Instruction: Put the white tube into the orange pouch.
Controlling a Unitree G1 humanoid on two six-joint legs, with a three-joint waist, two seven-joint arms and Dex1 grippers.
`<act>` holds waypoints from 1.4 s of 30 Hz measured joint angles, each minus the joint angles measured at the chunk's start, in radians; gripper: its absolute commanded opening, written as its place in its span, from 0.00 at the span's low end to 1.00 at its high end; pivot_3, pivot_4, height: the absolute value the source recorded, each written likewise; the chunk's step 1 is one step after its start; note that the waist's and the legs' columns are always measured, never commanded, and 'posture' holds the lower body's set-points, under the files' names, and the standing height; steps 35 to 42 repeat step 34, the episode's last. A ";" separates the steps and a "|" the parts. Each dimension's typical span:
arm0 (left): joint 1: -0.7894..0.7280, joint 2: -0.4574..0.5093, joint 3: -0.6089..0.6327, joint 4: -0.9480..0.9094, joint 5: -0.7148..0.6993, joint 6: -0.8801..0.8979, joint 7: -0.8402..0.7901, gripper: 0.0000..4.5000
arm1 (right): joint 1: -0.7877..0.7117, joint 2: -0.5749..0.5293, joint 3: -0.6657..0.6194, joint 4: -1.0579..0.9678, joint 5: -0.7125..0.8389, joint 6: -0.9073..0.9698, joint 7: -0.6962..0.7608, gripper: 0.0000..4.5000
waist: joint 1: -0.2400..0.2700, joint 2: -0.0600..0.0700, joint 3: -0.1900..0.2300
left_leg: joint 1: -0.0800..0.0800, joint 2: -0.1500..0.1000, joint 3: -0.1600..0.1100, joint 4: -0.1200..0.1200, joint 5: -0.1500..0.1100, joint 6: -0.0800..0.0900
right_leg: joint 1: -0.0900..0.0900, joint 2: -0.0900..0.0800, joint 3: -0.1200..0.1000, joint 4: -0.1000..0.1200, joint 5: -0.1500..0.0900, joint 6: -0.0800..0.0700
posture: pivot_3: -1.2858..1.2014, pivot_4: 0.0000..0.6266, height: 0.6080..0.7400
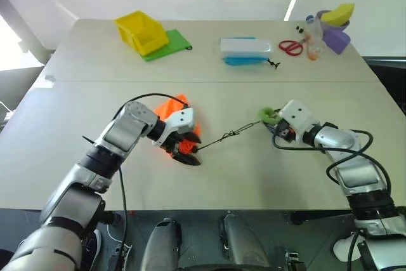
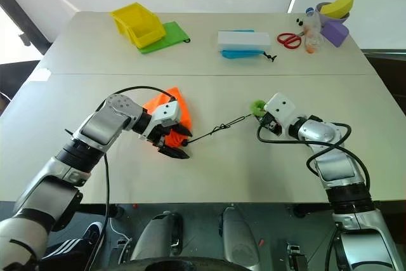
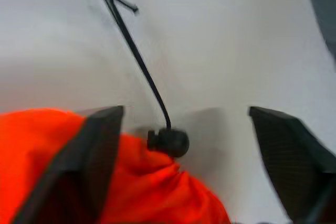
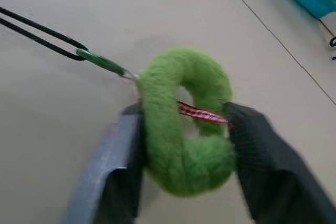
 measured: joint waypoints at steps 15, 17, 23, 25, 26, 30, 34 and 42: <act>0.104 -0.003 0.412 -0.089 -0.247 0.021 0.266 1.00 | 0.174 0.002 -0.142 -0.309 0.304 0.108 0.163 0.99 | -0.005 0.000 0.000 | 0.001 0.001 -0.001 0.000 0.000 0.000 | 0.001 0.000 0.000 0.001 0.001 0.001 | 0.52 0.24 1.00; 0.161 0.004 0.472 -0.064 -0.227 -0.048 0.346 1.00 | 0.228 0.026 -0.129 -0.338 0.302 0.098 0.148 0.99 | -0.005 0.000 0.000 | 0.001 0.001 -0.001 -0.001 0.000 0.000 | 0.001 0.000 -0.001 0.000 0.001 0.002 | 0.52 0.24 1.00; 0.306 0.019 0.598 -0.049 -0.201 -0.186 0.510 1.00 | 0.283 0.078 -0.087 -0.365 0.310 0.075 0.120 0.99 | -0.002 0.000 0.000 | 0.001 0.000 0.001 0.000 0.000 0.000 | 0.000 -0.003 -0.001 0.000 0.001 0.001 | 0.52 0.24 1.00; 0.356 0.039 0.634 -0.051 -0.202 -0.210 0.544 1.00 | 0.289 0.073 -0.098 -0.372 0.329 0.063 0.137 0.99 | -0.002 -0.001 0.000 | 0.001 0.000 0.001 0.001 0.000 0.000 | 0.001 -0.003 -0.001 0.000 0.000 0.000 | 0.52 0.24 1.00; 0.381 0.049 0.658 -0.050 -0.203 -0.217 0.563 1.00 | 0.305 0.066 -0.104 -0.372 0.332 0.052 0.148 0.99 | -0.002 -0.001 0.000 | 0.001 0.001 0.001 0.001 0.000 0.000 | 0.001 -0.003 -0.001 0.000 0.000 0.000 | 0.52 0.24 1.00; 0.446 0.066 0.733 -0.030 -0.204 -0.264 0.632 1.00 | 0.320 0.046 -0.103 -0.347 0.329 0.027 0.169 0.99 | 0.002 -0.001 0.000 | 0.002 0.001 0.001 0.000 0.000 0.000 | 0.001 -0.003 -0.001 0.000 0.000 -0.002 | 0.52 0.24 1.00; 0.494 0.066 0.764 0.032 -0.203 -0.318 0.663 1.00 | 0.291 0.044 -0.090 -0.323 0.324 0.020 0.174 0.99 | 0.003 -0.001 -0.001 | 0.002 0.001 0.002 0.001 0.000 0.000 | 0.001 -0.003 -0.001 0.000 0.000 -0.003 | 0.52 0.24 1.00; 0.494 0.066 0.764 0.032 -0.203 -0.318 0.663 1.00 | 0.291 0.044 -0.090 -0.323 0.324 0.020 0.174 0.99 | 0.003 -0.001 -0.001 | 0.002 0.001 0.002 0.001 0.000 0.000 | 0.001 -0.003 -0.001 0.000 0.000 -0.003 | 0.52 0.24 1.00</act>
